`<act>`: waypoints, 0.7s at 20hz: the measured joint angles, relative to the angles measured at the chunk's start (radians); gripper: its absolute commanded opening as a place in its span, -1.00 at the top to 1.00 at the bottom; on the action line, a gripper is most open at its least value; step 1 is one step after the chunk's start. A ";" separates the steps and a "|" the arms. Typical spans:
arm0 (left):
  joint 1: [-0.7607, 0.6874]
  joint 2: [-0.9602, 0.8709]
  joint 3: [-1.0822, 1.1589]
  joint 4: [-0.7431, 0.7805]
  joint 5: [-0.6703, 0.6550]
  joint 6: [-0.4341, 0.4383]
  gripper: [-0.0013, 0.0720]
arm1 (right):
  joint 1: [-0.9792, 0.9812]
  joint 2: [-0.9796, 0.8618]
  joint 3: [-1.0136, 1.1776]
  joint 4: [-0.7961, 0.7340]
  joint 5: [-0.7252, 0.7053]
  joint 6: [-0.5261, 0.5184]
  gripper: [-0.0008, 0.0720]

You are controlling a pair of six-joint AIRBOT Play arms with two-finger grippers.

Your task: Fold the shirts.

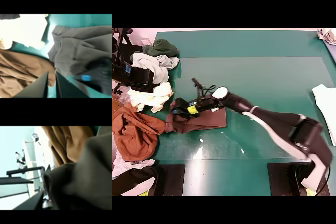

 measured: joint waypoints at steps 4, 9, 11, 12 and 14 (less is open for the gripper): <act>0.001 0.003 0.000 0.002 -0.004 0.000 0.63 | 0.004 -0.134 0.191 0.016 -0.010 0.025 -0.09; 0.002 0.003 0.000 0.003 0.001 0.002 0.63 | -0.091 -0.164 0.331 -0.113 0.121 0.074 -0.08; 0.002 0.003 0.000 0.003 0.007 0.003 0.62 | -0.150 -0.129 0.322 -0.195 0.202 0.093 -0.09; 0.002 0.003 0.000 0.003 0.007 0.003 0.62 | -0.187 -0.104 0.313 -0.246 0.241 0.101 -0.09; 0.002 0.003 -0.003 -0.001 0.002 0.003 0.62 | -0.257 -0.055 0.303 -0.369 0.334 0.112 -0.09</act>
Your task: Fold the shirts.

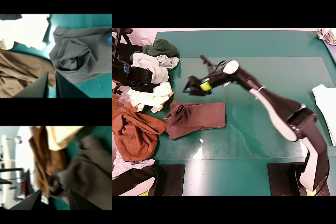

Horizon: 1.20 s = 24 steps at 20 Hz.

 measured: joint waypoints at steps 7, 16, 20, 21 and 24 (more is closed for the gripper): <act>-0.047 0.000 -0.248 -0.225 0.035 0.027 -0.71 | -0.182 0.174 -0.011 -0.399 0.264 0.006 -0.09; -0.129 -0.001 -0.501 -0.222 0.314 0.050 -0.63 | -0.280 0.270 -0.166 -0.529 0.442 -0.026 -0.09; -0.131 -0.001 -0.518 -0.127 0.379 0.051 -0.63 | -0.286 0.353 -0.386 -0.506 0.361 -0.066 -0.09; -0.132 -0.001 -0.524 -0.123 0.396 0.051 -0.63 | -0.285 0.373 -0.435 -0.497 0.335 -0.072 -0.09; -0.132 -0.006 -0.548 -0.129 0.428 0.053 -0.64 | -0.285 0.435 -0.575 -0.467 0.266 -0.090 -0.09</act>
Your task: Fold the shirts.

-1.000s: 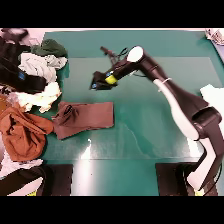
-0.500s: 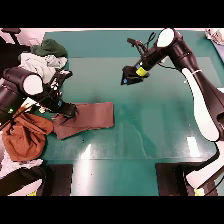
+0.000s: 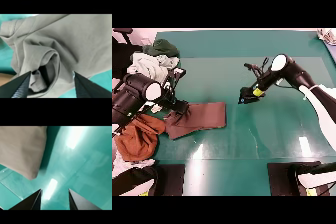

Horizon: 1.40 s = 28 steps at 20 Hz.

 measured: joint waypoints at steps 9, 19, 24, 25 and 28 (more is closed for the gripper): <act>-0.001 -0.036 -0.061 0.109 -0.006 -0.017 0.90 | -0.001 0.111 -0.330 0.101 -0.177 -0.076 -0.57; 0.027 -0.038 -0.066 0.330 -0.186 -0.140 -0.87 | 0.031 0.107 -0.524 0.483 -0.460 -0.321 -0.60; 0.029 -0.037 -0.066 0.348 -0.257 -0.160 -0.94 | 0.119 0.007 -0.468 0.541 -0.523 -0.370 -0.62; 0.030 -0.034 -0.066 0.352 -0.277 -0.161 -0.94 | 0.140 -0.021 -0.444 0.557 -0.529 -0.378 -0.66; 0.031 -0.005 -0.066 0.355 -0.315 -0.164 -0.93 | 0.196 -0.092 -0.363 0.613 -0.566 -0.417 -0.67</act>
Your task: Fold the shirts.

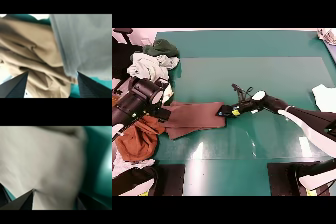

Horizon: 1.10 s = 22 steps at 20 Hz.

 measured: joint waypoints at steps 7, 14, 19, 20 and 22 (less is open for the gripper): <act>0.000 0.122 0.000 0.003 -0.027 -0.002 -0.93 | 0.069 -0.132 0.220 0.072 -0.016 -0.029 0.93; 0.000 0.148 0.000 -0.015 -0.027 -0.031 -0.93 | -0.126 0.044 0.393 -0.246 0.200 0.173 0.94; 0.000 0.150 0.000 -0.138 0.071 -0.069 -0.93 | -0.455 0.233 0.418 -0.556 0.279 0.384 0.94; 0.000 0.150 0.000 -0.173 0.096 -0.075 -0.93 | -0.541 0.259 0.420 -0.584 0.286 0.412 0.94; 0.000 0.150 0.000 -0.244 0.140 -0.089 -0.93 | -0.713 0.295 0.423 -0.621 0.283 0.463 0.94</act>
